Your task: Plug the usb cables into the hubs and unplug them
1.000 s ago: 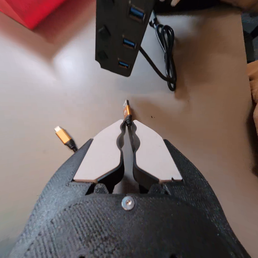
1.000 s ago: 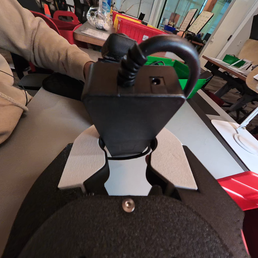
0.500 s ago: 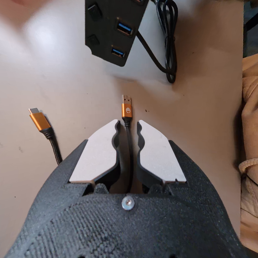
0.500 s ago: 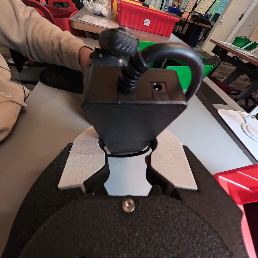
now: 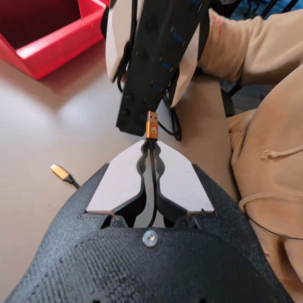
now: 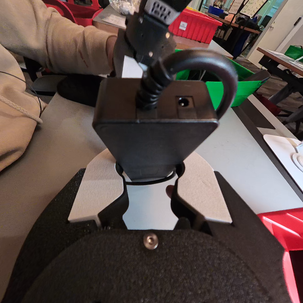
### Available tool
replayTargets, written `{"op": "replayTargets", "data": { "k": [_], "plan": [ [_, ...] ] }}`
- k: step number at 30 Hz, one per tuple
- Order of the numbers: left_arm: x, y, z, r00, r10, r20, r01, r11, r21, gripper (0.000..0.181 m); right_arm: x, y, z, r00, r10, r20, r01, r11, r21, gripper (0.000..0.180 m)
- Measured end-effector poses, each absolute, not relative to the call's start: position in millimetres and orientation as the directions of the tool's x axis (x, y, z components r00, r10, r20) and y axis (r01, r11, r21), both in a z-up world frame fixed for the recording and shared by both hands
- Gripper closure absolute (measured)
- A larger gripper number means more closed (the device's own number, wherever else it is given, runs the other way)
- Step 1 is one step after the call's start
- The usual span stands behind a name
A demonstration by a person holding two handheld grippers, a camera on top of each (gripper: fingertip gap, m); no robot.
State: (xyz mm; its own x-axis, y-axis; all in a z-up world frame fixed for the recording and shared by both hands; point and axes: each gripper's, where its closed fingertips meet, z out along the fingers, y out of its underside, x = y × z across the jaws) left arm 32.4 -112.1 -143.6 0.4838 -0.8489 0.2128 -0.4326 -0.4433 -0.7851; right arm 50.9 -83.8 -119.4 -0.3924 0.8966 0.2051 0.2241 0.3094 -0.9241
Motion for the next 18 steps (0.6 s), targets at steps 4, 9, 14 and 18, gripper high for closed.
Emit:
{"op": "replayTargets", "data": {
  "k": [4,9,14,18],
  "plan": [
    [42.4,-111.4,-129.7,0.440,-0.878,0.187,-0.495,-0.411,-0.766,0.172,49.8,-90.4,-124.4,-0.404,0.883,0.241,0.240,0.357,-0.903,0.117],
    [46.8,-113.6,-139.7,0.412,-0.891,0.192,-0.581,-0.419,-0.698,0.172,49.3,-95.3,-128.3,-0.419,0.872,0.254,0.251,0.380,-0.890,0.117],
    [48.5,-115.6,-144.6,0.412,-0.886,0.212,-0.622,-0.444,-0.645,0.172,49.2,-94.9,-130.6,-0.413,0.864,0.287,0.258,0.413,-0.873,0.117],
    [45.7,-114.4,-145.9,0.439,-0.866,0.237,-0.646,-0.488,-0.586,0.172,48.1,-96.7,-131.4,-0.409,0.852,0.326,0.256,0.451,-0.855,0.117]
  ]
}}
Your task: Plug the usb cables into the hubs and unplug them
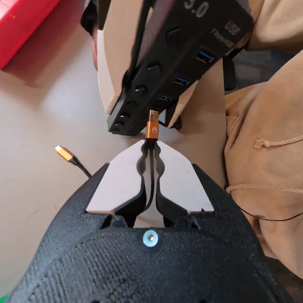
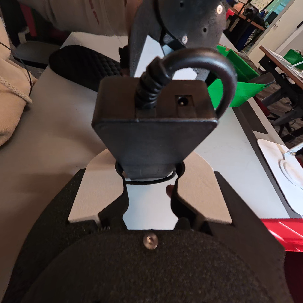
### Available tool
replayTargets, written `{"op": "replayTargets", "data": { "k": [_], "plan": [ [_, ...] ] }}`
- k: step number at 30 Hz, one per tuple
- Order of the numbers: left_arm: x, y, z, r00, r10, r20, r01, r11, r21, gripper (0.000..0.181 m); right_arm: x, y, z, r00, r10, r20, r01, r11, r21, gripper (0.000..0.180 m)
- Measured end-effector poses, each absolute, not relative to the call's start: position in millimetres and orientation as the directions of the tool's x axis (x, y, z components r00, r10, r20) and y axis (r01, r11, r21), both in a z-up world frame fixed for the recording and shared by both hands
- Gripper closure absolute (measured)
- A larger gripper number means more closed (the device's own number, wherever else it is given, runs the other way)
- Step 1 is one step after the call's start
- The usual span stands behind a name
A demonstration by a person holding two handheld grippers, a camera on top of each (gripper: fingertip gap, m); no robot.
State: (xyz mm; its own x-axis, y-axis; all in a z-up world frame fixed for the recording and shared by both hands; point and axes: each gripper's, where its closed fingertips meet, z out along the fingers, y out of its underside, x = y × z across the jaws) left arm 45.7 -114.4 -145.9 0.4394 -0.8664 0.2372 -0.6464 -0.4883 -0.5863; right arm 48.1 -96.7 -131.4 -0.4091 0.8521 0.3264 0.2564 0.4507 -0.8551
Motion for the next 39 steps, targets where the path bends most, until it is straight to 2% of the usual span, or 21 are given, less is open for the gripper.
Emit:
{"op": "replayTargets", "data": {
  "k": [5,12,16,20,26,33,39],
  "plan": [
    [47.3,-117.8,-142.2,0.427,-0.868,0.252,-0.684,-0.493,-0.537,0.172,48.2,-99.4,-130.5,-0.403,0.834,0.377,0.254,0.498,-0.829,0.117],
    [55.4,-114.7,-126.1,0.410,-0.862,0.296,-0.584,-0.498,-0.641,0.173,50.4,-100.5,-119.9,-0.388,0.844,0.369,0.211,0.472,-0.856,0.117],
    [63.3,-115.5,-116.1,0.374,-0.840,0.393,-0.384,-0.526,-0.759,0.173,53.0,-102.9,-108.0,-0.384,0.850,0.360,0.156,0.444,-0.882,0.117],
    [67.1,-114.9,-109.6,0.344,-0.814,0.468,-0.168,-0.544,-0.822,0.172,54.4,-102.1,-103.0,-0.375,0.854,0.361,0.125,0.432,-0.893,0.117],
    [59.9,-114.6,-105.1,0.371,-0.824,0.427,-0.158,-0.509,-0.846,0.172,49.1,-100.2,-101.5,-0.341,0.866,0.367,0.133,0.430,-0.893,0.117],
    [46.5,-111.1,-99.7,0.337,-0.805,0.488,-0.053,-0.533,-0.844,0.173,43.3,-92.3,-116.6,-0.338,0.893,0.298,0.189,0.375,-0.908,0.111],
    [42.7,-110.1,-93.7,0.329,-0.794,0.511,0.008,-0.539,-0.842,0.173,39.0,-96.8,-124.5,-0.349,0.892,0.288,0.192,0.369,-0.909,0.119]
  ]
}}
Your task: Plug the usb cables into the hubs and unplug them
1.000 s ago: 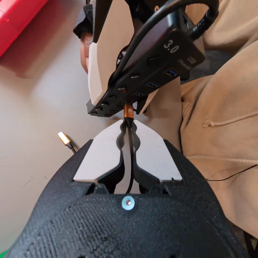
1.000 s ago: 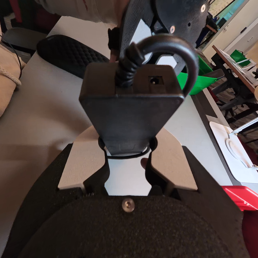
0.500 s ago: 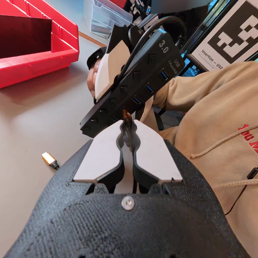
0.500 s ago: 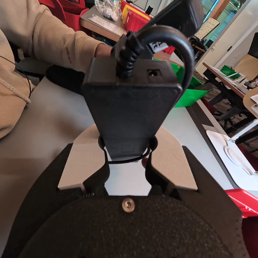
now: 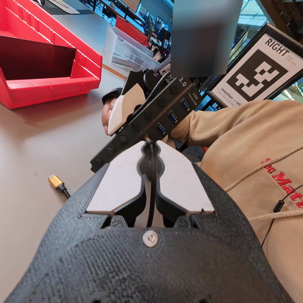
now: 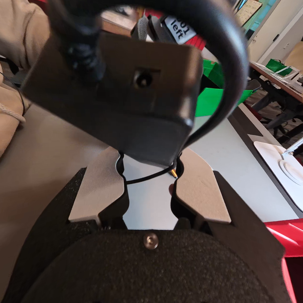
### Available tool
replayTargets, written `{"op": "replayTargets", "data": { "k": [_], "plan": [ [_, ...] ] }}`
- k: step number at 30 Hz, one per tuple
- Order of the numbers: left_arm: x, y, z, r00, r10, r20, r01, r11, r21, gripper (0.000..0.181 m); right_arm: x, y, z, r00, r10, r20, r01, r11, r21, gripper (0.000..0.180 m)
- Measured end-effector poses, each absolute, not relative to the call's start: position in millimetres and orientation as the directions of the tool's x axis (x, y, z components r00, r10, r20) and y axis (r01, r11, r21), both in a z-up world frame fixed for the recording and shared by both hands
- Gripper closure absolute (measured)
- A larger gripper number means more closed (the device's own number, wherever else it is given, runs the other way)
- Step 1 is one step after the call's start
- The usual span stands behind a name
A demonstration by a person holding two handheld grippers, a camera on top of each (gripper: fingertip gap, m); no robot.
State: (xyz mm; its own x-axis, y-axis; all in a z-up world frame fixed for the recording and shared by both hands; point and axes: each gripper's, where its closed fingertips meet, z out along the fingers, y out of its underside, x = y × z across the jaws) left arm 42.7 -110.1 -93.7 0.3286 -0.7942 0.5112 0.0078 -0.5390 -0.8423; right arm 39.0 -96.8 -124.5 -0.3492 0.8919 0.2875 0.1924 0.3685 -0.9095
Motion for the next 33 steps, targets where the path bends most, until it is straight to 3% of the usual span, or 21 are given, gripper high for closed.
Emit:
{"op": "replayTargets", "data": {
  "k": [18,22,30,33],
  "plan": [
    [26.8,-80.8,-79.6,0.567,-0.688,0.453,0.270,-0.364,-0.891,0.173,29.0,-65.2,-107.2,-0.129,0.982,0.138,0.143,0.157,-0.977,0.117],
    [30.4,-82.6,-86.0,0.525,-0.680,0.511,0.297,-0.417,-0.859,0.173,30.1,-71.6,-112.6,-0.161,0.964,0.213,0.160,0.239,-0.958,0.116],
    [36.9,-96.2,-81.2,0.460,-0.751,0.474,0.208,-0.427,-0.880,0.173,38.4,-82.2,-101.6,-0.255,0.949,0.186,0.115,0.221,-0.969,0.120],
    [19.7,-101.6,-61.3,0.470,-0.786,0.402,0.165,-0.369,-0.915,0.158,42.9,-82.3,-104.0,-0.285,0.940,0.187,0.125,0.230,-0.965,0.120]
  ]
}}
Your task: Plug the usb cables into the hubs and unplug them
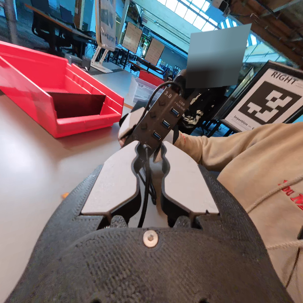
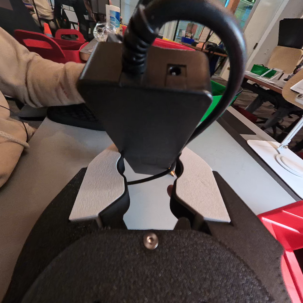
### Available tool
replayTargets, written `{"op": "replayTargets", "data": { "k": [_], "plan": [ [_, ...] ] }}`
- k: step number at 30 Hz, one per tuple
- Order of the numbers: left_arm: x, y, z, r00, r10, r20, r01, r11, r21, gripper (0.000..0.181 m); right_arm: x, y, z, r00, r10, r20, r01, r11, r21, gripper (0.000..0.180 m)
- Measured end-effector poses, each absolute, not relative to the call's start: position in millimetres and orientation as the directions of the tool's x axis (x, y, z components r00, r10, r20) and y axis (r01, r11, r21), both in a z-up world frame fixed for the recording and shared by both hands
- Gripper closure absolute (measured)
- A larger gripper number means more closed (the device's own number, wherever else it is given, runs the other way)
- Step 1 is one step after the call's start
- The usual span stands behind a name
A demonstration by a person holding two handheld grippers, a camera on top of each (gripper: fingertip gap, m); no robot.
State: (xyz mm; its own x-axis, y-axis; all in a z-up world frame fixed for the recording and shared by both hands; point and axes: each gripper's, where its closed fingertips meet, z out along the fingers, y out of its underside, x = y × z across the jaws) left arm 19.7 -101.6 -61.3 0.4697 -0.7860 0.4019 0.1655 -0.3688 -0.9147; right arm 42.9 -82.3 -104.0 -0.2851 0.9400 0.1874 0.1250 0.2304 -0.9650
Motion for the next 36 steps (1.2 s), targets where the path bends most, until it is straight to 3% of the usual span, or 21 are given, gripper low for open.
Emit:
{"op": "replayTargets", "data": {
  "k": [5,8,15,25,31,36],
  "plan": [
    [-83.3,-84.5,-54.7,0.741,-0.668,0.070,-0.176,-0.293,-0.940,0.145,49.6,-80.2,-99.9,-0.307,0.935,0.177,0.121,0.223,-0.967,0.120],
    [-150.0,-82.7,-62.4,0.772,-0.635,-0.020,-0.329,-0.372,-0.868,0.155,51.3,-77.0,-98.4,-0.295,0.938,0.185,0.121,0.228,-0.966,0.120],
    [-285.1,-76.0,-139.6,0.727,-0.620,-0.296,-0.683,-0.607,-0.407,0.161,50.2,-73.4,-104.1,-0.294,0.942,0.161,0.137,0.208,-0.968,0.120],
    [-332.4,-64.5,-180.5,0.502,-0.756,-0.420,-0.825,-0.564,0.030,0.161,52.9,-69.0,-105.9,-0.297,0.945,0.135,0.142,0.184,-0.973,0.120],
    [-333.4,-62.2,-178.9,0.445,-0.792,-0.418,-0.843,-0.528,0.103,0.174,54.5,-68.6,-104.4,-0.295,0.945,0.143,0.139,0.190,-0.972,0.120],
    [-332.3,-65.3,-155.6,0.490,-0.762,-0.423,-0.829,-0.558,0.045,0.176,55.1,-68.0,-103.1,-0.290,0.946,0.146,0.135,0.191,-0.972,0.120]
  ]
}}
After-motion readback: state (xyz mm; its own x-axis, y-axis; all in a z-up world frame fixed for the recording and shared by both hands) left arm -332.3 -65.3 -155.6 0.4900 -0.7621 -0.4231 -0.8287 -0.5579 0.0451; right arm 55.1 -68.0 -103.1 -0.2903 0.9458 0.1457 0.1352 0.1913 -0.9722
